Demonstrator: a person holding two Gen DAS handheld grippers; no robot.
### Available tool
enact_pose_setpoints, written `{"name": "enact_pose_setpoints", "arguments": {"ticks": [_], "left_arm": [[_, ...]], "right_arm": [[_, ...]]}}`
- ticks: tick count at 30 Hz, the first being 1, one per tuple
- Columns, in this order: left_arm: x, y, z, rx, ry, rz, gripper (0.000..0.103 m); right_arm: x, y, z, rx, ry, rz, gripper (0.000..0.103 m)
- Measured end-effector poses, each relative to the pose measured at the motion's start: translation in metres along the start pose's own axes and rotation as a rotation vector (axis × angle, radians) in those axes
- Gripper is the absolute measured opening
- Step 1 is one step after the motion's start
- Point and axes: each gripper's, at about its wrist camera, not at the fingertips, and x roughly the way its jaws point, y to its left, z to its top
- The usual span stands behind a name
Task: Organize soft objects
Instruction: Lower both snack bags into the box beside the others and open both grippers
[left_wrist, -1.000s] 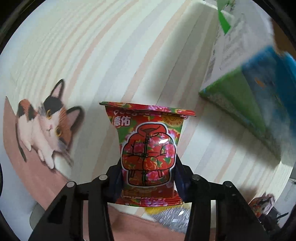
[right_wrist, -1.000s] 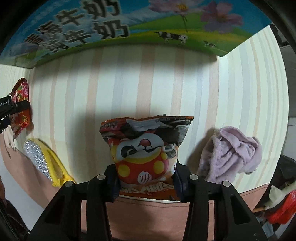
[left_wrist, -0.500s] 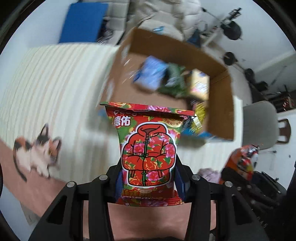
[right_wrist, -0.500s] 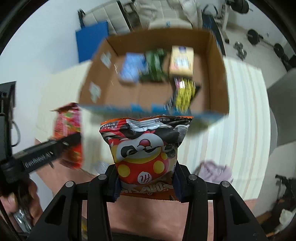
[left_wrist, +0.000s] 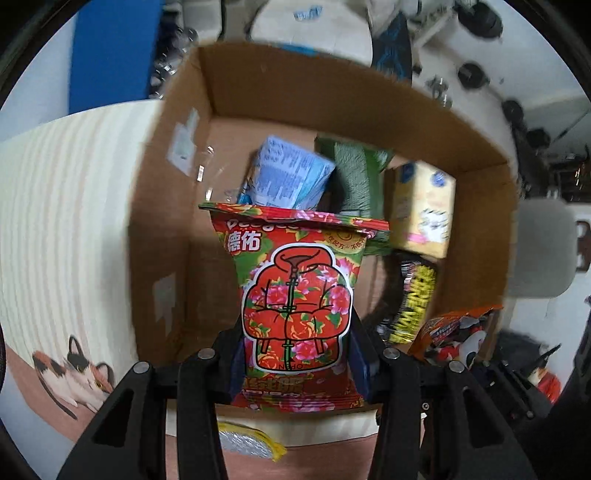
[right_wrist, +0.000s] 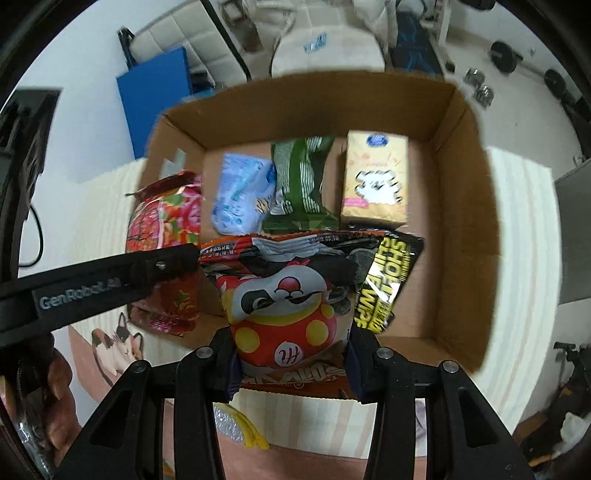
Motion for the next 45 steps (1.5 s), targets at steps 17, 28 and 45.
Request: {"name": "enact_pose_setpoints", "arguments": {"ticks": [17,28,45], "left_arm": [[0.065,-0.007,0.015,0.022,0.188,0.015,0.044],[0.034,-0.011,-0.001,0.059,0.099,0.058,0.063],[-0.076,-0.008,-0.085,0.047,-0.296,0.172,0.102]], "right_arm": [[0.068,-0.003,0.019,0.000,0.107,-0.063,0.048],[0.059,-0.007,0.019,0.003,0.084,-0.105,0.080],[-0.027,-0.026,-0.029,0.018,-0.091,-0.155,0.103]]}}
